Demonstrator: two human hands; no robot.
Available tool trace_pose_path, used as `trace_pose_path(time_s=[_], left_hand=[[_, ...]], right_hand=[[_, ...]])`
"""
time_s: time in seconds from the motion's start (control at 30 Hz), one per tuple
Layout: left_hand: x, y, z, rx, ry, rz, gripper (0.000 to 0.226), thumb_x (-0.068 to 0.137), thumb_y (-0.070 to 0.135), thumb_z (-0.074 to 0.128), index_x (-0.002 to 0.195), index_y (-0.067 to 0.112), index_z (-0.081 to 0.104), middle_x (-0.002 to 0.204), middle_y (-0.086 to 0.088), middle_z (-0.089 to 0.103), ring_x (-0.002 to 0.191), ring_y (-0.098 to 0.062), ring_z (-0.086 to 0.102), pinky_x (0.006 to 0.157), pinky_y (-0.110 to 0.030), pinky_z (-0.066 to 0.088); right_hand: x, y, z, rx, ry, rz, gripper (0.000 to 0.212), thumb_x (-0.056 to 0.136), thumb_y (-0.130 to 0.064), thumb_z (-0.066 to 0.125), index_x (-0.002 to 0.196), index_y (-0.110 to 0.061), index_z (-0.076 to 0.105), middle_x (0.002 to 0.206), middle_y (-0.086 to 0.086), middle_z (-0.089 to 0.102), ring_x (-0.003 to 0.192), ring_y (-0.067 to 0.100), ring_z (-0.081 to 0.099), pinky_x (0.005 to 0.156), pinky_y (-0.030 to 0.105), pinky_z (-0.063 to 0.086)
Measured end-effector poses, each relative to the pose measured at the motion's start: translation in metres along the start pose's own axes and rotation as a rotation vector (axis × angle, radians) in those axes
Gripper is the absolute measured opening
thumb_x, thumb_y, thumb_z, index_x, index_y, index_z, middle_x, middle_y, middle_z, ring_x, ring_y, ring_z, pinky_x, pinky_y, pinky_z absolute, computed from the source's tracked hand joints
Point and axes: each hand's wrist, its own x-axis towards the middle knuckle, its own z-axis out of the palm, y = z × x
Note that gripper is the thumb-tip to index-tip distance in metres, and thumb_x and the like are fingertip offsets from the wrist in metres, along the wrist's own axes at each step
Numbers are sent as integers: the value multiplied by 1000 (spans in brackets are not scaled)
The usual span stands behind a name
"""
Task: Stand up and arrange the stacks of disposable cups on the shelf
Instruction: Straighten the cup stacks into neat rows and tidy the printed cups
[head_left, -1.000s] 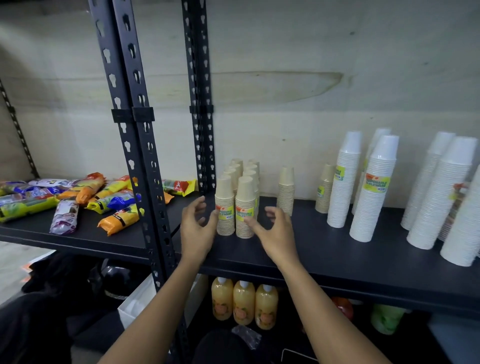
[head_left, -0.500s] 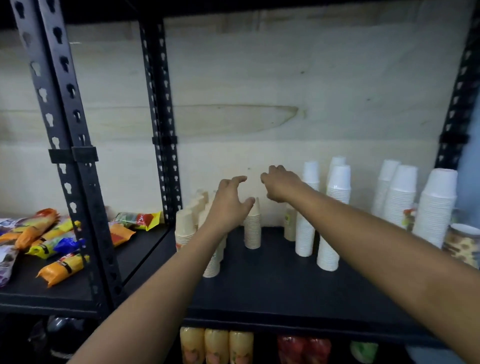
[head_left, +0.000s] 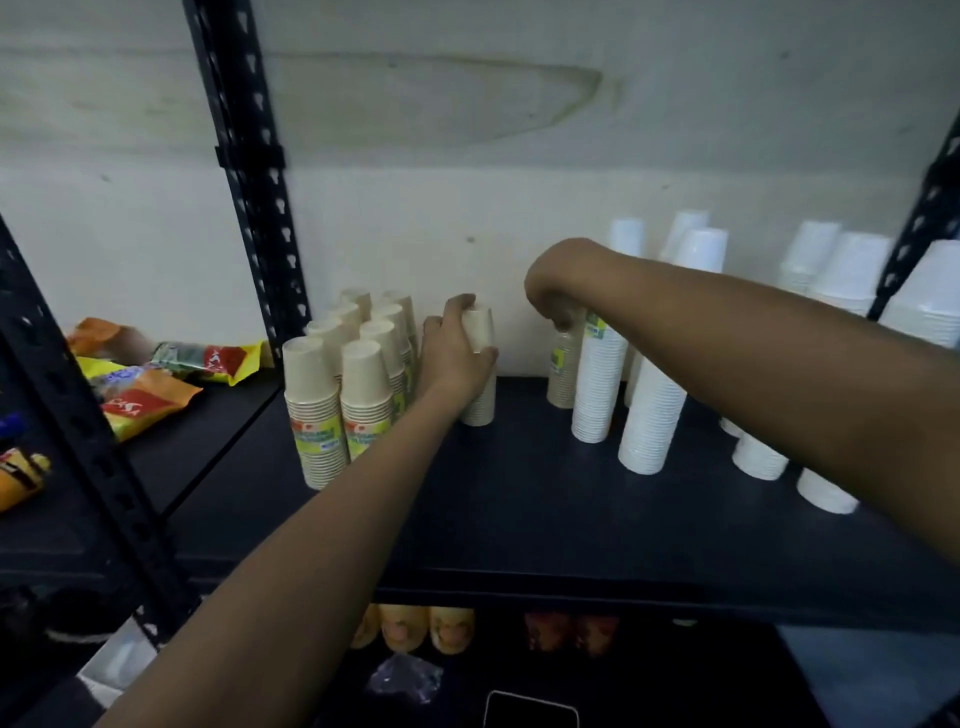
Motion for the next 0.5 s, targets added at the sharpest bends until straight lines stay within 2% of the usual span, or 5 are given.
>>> trace_pose_path(time_s=[0.1,0.17,0.23,0.37,0.5], left_hand=[[0,-1,-1,-8,17,8,69,89,19,75,148,30,41,133,-11,53,123,-29,54,102,-38,45],[-2,0,-2,-18,31,9,70,90,18,74,150,29,40,137,-10,53,126,-28,54,104,-38,45],[-5,3,-4,-50,53,0,75,90,15,75,153,29,36,143,-9,51,129,-28,53,107,-40,45],[-13,14,-17,-114,99,22,84,89,16,76,157,27,28,145,-8,52,131,-26,54,103,-33,42],[-36,32,-34,-122,159,108,85,89,22,78,157,26,29,142,-8,56,127,-25,57,105,-36,46]], right_hand=[[1,1,2,-19,100,-7,32,89,-31,74,115,-12,72,87,-1,57,87,22,64,80,37,57],[-3,1,0,7,150,-27,28,88,-27,74,110,-11,71,80,-1,51,83,21,61,75,36,56],[-7,0,-3,56,194,-68,29,88,-24,74,114,-13,71,88,0,57,92,23,63,79,37,57],[-22,11,-12,280,281,-181,30,91,-18,71,121,-20,71,125,3,63,113,23,60,81,32,50],[-53,26,-15,624,387,-235,24,89,-22,75,111,-30,71,123,-3,61,115,18,58,85,33,48]])
